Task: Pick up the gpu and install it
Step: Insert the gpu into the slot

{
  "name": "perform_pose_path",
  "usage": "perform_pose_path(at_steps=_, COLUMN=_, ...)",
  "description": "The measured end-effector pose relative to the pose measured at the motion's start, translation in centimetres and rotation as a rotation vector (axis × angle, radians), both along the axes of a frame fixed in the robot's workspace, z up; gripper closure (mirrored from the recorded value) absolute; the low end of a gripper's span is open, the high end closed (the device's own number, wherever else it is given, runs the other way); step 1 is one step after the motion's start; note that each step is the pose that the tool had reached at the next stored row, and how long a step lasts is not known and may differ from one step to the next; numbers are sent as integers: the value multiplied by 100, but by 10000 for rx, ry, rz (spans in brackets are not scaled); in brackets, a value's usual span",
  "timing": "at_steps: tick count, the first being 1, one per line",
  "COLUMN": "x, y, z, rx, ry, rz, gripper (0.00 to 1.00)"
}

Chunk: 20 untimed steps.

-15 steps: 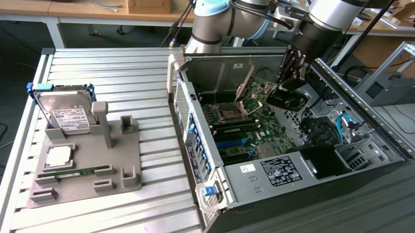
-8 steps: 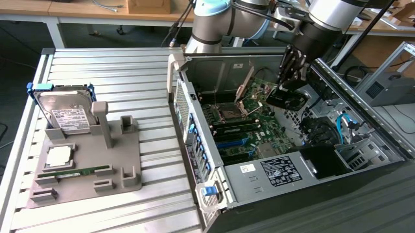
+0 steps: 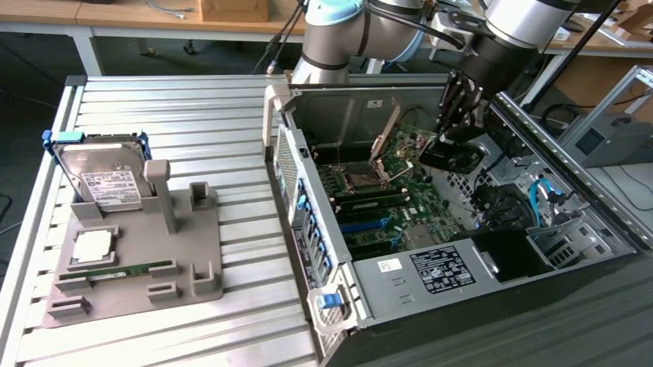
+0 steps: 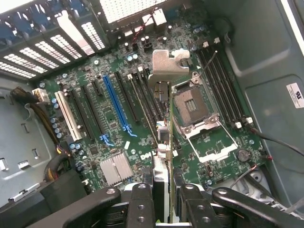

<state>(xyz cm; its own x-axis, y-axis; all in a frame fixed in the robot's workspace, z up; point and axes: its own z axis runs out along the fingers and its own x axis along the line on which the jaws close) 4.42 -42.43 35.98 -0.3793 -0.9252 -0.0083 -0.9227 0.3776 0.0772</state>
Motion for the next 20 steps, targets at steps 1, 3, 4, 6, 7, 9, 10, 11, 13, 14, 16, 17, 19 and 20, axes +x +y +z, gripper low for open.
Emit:
perform_pose_path(at_steps=1, x=0, y=0, z=0, rx=0, ry=0, rz=44, gripper=73)
perform_pose_path(at_steps=3, x=0, y=0, z=0, rx=0, ry=0, rz=139, gripper=73)
perform_pose_path(at_steps=4, x=0, y=0, z=0, rx=0, ry=0, rz=188, gripper=73)
perform_pose_path(at_steps=6, x=0, y=0, z=0, rx=0, ry=0, rz=292, gripper=73)
perform_pose_path(at_steps=7, x=0, y=0, z=0, rx=-1, ry=0, rz=340, gripper=73)
perform_pose_path(at_steps=9, x=0, y=0, z=0, rx=0, ry=0, rz=456, gripper=73)
perform_pose_path(at_steps=10, x=0, y=0, z=0, rx=0, ry=0, rz=504, gripper=73)
perform_pose_path(at_steps=11, x=0, y=0, z=0, rx=0, ry=0, rz=551, gripper=73)
perform_pose_path(at_steps=13, x=0, y=0, z=0, rx=0, ry=0, rz=641, gripper=73)
perform_pose_path(at_steps=14, x=0, y=0, z=0, rx=0, ry=0, rz=695, gripper=73)
perform_pose_path(at_steps=16, x=0, y=0, z=0, rx=-1, ry=0, rz=787, gripper=73)
perform_pose_path(at_steps=17, x=0, y=0, z=0, rx=0, ry=0, rz=836, gripper=73)
perform_pose_path(at_steps=19, x=0, y=0, z=0, rx=0, ry=0, rz=933, gripper=73)
perform_pose_path(at_steps=20, x=0, y=0, z=0, rx=0, ry=0, rz=981, gripper=73)
